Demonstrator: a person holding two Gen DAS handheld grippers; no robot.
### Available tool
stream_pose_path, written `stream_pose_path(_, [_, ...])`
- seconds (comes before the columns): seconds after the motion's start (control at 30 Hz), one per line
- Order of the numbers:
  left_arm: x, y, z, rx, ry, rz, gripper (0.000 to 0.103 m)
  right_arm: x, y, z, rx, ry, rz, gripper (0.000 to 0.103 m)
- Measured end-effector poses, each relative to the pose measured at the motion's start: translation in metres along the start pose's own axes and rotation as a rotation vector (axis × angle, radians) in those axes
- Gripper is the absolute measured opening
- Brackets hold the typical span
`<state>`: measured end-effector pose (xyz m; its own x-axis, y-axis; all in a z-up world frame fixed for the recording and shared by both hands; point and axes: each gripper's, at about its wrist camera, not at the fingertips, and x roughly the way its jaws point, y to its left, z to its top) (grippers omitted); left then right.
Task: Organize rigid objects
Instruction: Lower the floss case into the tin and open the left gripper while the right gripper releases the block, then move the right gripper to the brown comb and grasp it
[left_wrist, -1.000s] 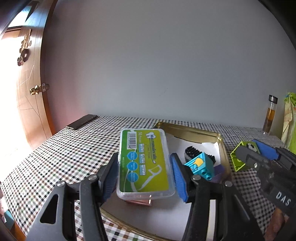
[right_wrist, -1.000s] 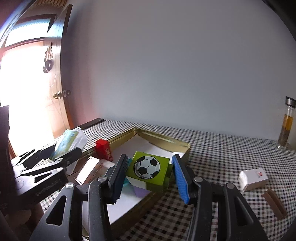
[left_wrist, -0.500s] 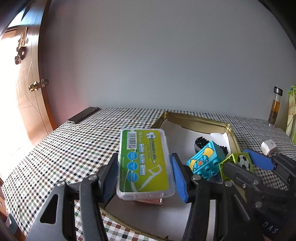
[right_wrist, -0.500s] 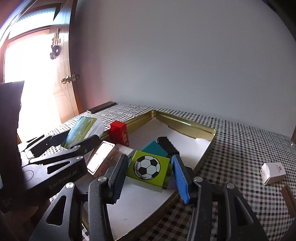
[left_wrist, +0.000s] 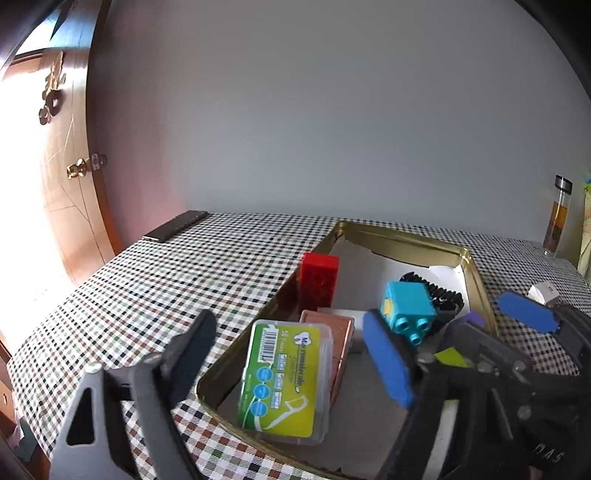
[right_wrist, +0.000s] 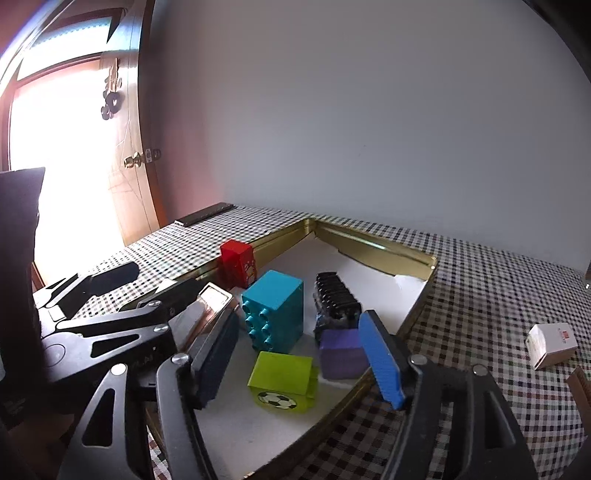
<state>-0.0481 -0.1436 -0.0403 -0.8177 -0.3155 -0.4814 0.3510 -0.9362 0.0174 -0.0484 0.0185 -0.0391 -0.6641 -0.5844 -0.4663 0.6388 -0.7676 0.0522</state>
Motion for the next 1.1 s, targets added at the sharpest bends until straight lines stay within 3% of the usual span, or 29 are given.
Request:
stream_pose_path(0.07, [-0.003,0.0,0.001,-0.008,-0.013,0.014,0.098,-0.004,-0.005,-0.001,0.014,-0.008,-0.005,0.07])
stream_pose_path(0.23, [-0.012,-0.009,0.003,-0.004,-0.034,0.012,0.103,-0.017,-0.024,-0.007,0.056,-0.025,-0.029,0.071])
stream_pose_path(0.43, [-0.023,-0.034,0.006,0.011,-0.06,-0.02,0.102,-0.034,-0.057,-0.011,0.115,-0.04,-0.079,0.072])
stream_pose_path(0.7, [-0.032,-0.097,0.006,0.08,-0.07,-0.122,0.102,-0.069,-0.122,-0.025,0.175,-0.053,-0.196,0.072])
stream_pose_path(0.93, [-0.028,-0.162,0.002,0.156,-0.028,-0.244,0.102,-0.092,-0.192,-0.042,0.252,0.005,-0.337,0.072])
stream_pose_path(1.1, [-0.01,-0.199,0.003,0.194,0.032,-0.265,0.102,-0.095,-0.226,-0.051,0.265,0.095,-0.392,0.072])
